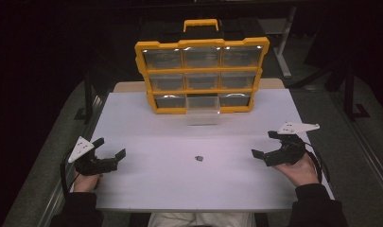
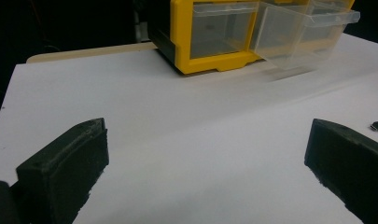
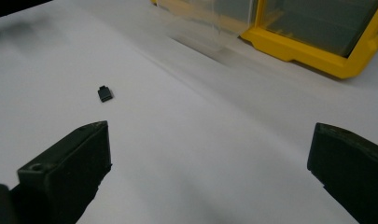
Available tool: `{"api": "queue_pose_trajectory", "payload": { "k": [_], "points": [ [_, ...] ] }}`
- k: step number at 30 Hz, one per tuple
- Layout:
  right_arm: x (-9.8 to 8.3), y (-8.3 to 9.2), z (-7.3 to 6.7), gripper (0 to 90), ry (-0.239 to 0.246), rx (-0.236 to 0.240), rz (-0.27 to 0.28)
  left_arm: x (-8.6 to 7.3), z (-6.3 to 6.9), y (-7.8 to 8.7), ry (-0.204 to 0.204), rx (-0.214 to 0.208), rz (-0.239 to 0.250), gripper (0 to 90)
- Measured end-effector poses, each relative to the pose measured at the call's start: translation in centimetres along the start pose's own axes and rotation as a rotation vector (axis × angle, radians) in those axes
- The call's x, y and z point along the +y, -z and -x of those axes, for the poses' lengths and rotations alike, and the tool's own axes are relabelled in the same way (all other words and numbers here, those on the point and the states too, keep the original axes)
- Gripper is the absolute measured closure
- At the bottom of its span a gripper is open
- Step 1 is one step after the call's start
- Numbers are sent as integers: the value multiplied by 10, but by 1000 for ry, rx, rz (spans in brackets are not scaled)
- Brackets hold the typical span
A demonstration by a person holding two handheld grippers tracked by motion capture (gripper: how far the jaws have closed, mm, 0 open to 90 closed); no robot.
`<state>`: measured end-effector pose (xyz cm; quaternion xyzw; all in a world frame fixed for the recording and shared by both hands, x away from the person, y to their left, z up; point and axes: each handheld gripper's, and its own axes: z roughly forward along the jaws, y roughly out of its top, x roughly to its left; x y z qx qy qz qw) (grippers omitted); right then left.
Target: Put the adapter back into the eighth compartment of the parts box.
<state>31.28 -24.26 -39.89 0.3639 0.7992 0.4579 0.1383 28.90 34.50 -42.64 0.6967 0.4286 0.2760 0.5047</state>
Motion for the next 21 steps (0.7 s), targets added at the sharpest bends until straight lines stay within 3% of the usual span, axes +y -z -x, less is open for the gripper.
{"api": "queue_pose_trajectory", "payload": {
  "k": [21],
  "points": [
    [35,-6,-9,0,69,53,-62,0,-1,0,1,4,1,0]
  ]
}}
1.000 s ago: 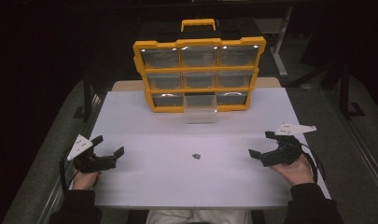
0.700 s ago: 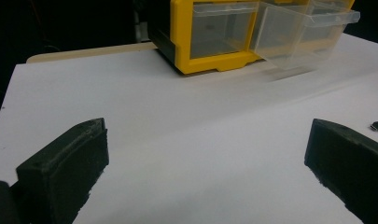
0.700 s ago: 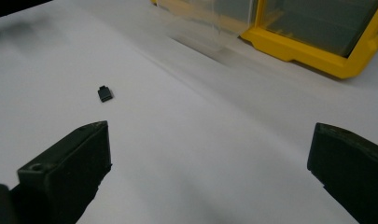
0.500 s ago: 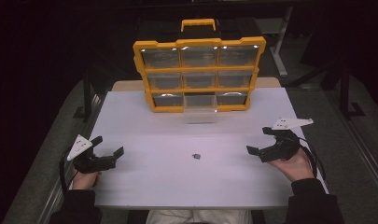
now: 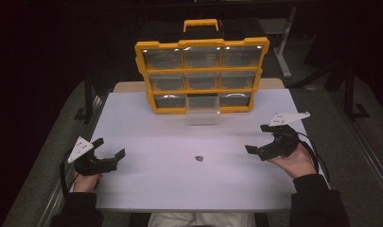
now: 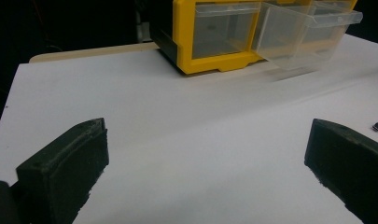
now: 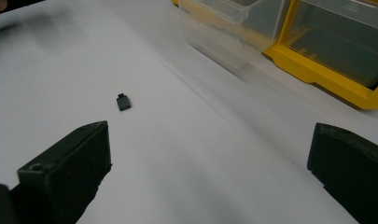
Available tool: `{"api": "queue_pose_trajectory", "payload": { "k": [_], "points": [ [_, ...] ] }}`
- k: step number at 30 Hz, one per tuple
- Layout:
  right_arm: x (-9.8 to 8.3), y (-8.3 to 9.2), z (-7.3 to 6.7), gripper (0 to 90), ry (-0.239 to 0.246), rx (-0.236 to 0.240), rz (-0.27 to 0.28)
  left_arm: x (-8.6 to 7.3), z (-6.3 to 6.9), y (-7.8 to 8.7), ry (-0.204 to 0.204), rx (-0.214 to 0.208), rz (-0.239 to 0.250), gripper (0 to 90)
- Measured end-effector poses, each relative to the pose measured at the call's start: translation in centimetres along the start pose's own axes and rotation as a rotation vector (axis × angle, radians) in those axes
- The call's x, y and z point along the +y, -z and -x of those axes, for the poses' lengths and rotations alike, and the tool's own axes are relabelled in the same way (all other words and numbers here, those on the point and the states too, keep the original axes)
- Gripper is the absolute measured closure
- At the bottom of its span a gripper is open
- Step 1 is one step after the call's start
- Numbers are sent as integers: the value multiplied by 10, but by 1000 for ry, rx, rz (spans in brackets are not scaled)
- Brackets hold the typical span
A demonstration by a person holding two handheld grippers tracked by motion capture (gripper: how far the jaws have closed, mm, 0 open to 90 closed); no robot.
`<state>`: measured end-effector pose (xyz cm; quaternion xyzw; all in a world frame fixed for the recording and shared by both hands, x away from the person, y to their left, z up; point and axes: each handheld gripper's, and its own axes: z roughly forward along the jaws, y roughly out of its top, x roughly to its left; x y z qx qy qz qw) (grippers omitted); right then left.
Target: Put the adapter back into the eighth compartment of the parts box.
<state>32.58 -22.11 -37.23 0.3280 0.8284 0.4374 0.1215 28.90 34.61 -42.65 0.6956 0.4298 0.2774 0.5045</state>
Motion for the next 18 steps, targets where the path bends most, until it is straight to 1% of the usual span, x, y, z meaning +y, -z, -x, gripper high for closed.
{"api": "queue_pose_trajectory", "payload": {
  "k": [11,18],
  "points": [
    [15,-9,-3,0,41,22,-44,0,0,0,-2,-4,-3,0],
    [27,-15,-9,0,72,34,-66,0,0,0,0,-5,-3,0]
  ]
}}
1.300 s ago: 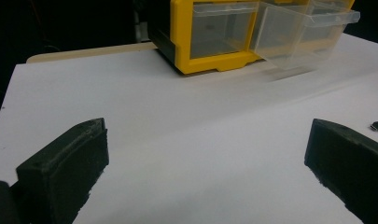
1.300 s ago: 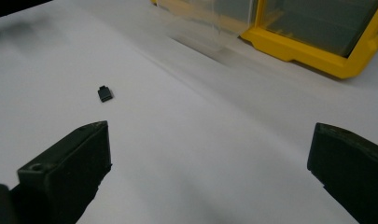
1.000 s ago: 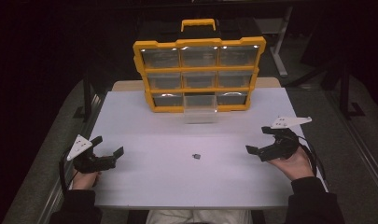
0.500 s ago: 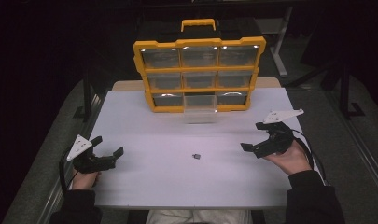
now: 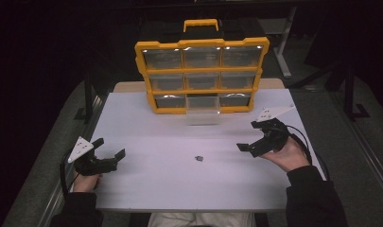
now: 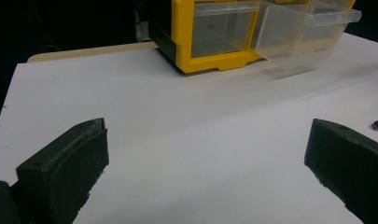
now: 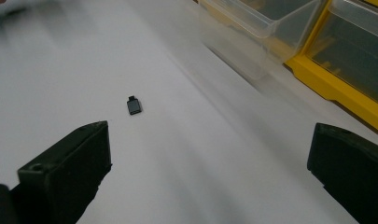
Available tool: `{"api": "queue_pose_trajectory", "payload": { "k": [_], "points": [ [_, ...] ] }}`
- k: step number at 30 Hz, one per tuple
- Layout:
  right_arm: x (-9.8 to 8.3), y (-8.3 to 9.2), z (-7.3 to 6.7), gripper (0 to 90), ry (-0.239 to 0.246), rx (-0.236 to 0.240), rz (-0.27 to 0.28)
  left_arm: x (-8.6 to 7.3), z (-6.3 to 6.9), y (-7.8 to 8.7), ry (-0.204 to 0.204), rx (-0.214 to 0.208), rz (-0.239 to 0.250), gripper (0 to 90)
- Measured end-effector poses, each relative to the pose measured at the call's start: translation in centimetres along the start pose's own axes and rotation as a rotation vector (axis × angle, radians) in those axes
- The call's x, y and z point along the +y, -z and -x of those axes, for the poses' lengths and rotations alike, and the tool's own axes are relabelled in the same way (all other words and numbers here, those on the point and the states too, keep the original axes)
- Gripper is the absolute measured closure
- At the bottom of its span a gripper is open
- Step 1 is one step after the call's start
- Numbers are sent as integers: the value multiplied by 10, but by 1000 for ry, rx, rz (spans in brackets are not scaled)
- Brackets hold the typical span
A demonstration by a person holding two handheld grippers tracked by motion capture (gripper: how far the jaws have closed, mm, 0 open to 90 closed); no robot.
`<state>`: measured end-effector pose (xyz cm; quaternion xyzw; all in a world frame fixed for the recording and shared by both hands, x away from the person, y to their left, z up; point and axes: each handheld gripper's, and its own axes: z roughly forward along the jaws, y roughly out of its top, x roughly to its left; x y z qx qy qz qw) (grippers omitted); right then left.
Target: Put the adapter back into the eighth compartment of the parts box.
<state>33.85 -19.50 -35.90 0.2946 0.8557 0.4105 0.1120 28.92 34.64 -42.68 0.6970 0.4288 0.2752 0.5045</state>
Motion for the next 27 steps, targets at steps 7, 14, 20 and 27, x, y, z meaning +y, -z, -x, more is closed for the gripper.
{"api": "queue_pose_trajectory", "payload": {
  "k": [7,14,20,27],
  "points": [
    [8,-8,-3,0,21,10,-25,0,0,0,2,-3,-3,0],
    [15,-16,-6,0,38,22,-51,0,0,0,3,-3,-3,0],
    [22,-23,-9,0,57,29,-75,0,0,0,3,-2,-2,0],
    [28,-32,-12,0,77,43,-104,0,0,0,3,-4,-4,0]
  ]
}}
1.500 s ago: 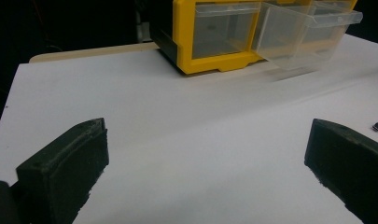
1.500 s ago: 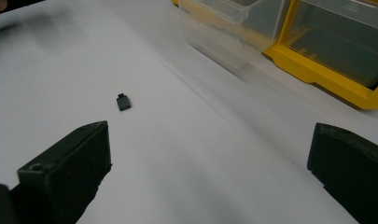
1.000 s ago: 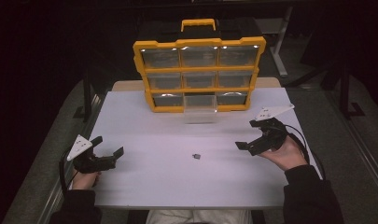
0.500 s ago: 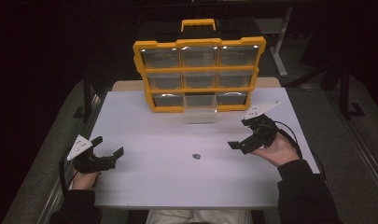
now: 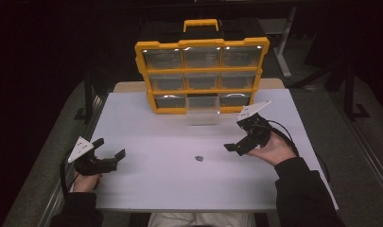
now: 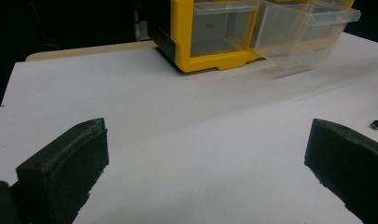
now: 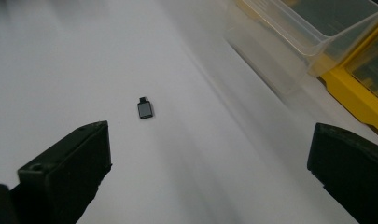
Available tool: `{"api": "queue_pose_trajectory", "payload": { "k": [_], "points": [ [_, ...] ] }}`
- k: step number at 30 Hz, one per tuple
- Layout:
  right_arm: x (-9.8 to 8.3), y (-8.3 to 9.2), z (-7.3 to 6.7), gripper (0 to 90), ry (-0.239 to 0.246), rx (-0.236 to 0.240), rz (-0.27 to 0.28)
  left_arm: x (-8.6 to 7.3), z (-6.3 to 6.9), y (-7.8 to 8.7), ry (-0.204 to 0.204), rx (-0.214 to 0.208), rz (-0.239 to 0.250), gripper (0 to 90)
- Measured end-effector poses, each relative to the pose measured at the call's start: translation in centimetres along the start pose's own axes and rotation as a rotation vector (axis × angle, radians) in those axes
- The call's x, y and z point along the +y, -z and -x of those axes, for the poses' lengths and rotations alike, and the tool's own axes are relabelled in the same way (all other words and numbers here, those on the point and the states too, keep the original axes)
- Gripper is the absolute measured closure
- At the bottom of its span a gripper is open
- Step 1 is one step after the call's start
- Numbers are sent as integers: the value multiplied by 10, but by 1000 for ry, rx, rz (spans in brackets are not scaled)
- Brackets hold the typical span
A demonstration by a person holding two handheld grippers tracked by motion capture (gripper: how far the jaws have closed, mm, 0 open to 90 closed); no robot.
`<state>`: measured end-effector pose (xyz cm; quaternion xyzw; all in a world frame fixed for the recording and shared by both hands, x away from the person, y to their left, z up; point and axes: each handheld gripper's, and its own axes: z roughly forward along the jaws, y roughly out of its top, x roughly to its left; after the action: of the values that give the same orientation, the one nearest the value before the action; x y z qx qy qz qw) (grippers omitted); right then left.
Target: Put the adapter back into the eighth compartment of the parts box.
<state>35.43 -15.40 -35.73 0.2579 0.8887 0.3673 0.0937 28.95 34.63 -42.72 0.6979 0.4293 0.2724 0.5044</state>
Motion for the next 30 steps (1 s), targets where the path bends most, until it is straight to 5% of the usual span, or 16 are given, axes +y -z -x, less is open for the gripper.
{"api": "queue_pose_trajectory", "payload": {
  "k": [30],
  "points": [
    [27,-37,-12,0,84,57,-92,0,0,0,-4,-4,-2,0]
  ]
}}
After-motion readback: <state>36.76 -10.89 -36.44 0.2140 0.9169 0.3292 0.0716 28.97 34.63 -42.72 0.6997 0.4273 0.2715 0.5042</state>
